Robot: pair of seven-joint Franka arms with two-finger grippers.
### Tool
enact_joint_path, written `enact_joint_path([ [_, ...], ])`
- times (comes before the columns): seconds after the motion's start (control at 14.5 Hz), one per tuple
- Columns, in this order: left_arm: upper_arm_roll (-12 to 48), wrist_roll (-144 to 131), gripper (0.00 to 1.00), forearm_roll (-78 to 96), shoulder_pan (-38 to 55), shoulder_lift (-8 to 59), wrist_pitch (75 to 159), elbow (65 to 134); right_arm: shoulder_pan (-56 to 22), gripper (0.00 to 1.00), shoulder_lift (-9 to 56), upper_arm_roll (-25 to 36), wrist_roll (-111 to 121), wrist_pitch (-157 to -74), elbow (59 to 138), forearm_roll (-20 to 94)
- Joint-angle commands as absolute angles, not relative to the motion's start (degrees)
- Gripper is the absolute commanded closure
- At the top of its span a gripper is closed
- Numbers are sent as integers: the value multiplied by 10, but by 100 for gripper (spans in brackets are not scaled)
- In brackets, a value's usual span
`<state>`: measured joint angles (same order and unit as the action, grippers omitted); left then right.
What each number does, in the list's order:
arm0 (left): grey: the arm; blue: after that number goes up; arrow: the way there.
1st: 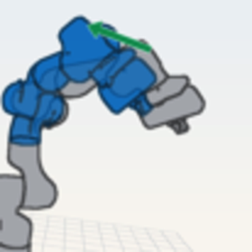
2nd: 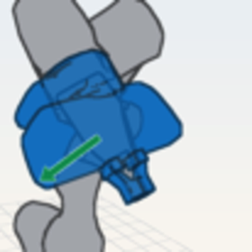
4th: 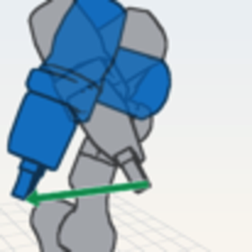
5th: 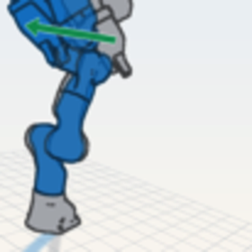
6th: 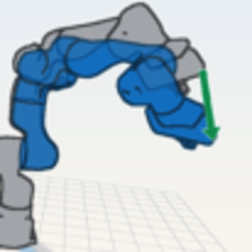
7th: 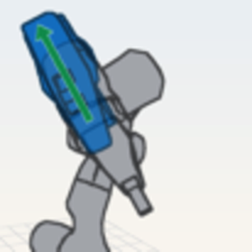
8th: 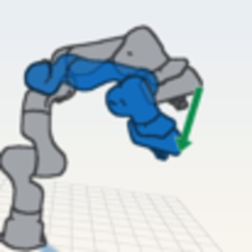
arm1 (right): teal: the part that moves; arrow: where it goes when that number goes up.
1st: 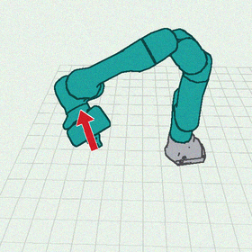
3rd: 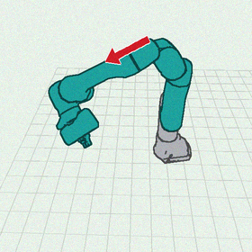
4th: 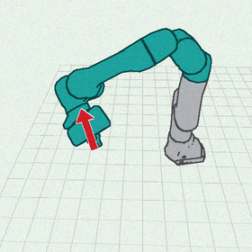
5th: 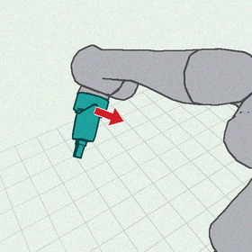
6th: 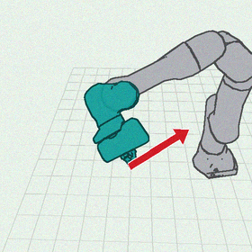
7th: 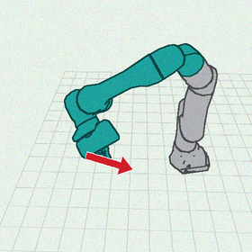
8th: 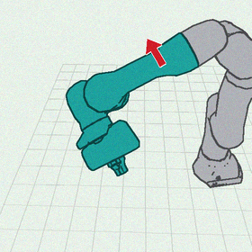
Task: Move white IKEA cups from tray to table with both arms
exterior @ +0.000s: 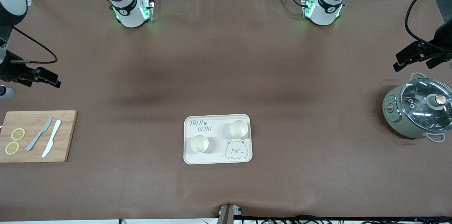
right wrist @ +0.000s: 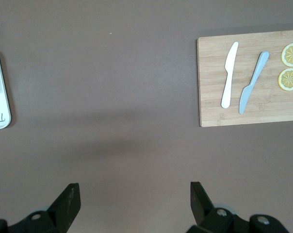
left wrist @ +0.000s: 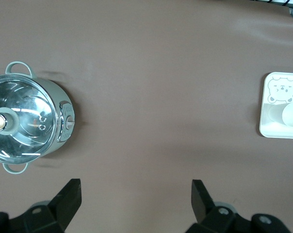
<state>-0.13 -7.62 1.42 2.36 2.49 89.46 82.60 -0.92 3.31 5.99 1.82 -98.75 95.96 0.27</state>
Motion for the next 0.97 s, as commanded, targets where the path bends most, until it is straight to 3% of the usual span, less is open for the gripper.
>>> enact_joint_path([
  [0.0,2,-70,0,16,19,31,889,813,-1,0,38,52,25,-983,948,-1],
  [0.41,2,-69,0,14,18,32,889,813,2,0,38,52,25,-990,946,-2],
  [0.9,2,-68,0,18,15,38,889,838,-3,0,75,51,23,-990,877,-9],
])
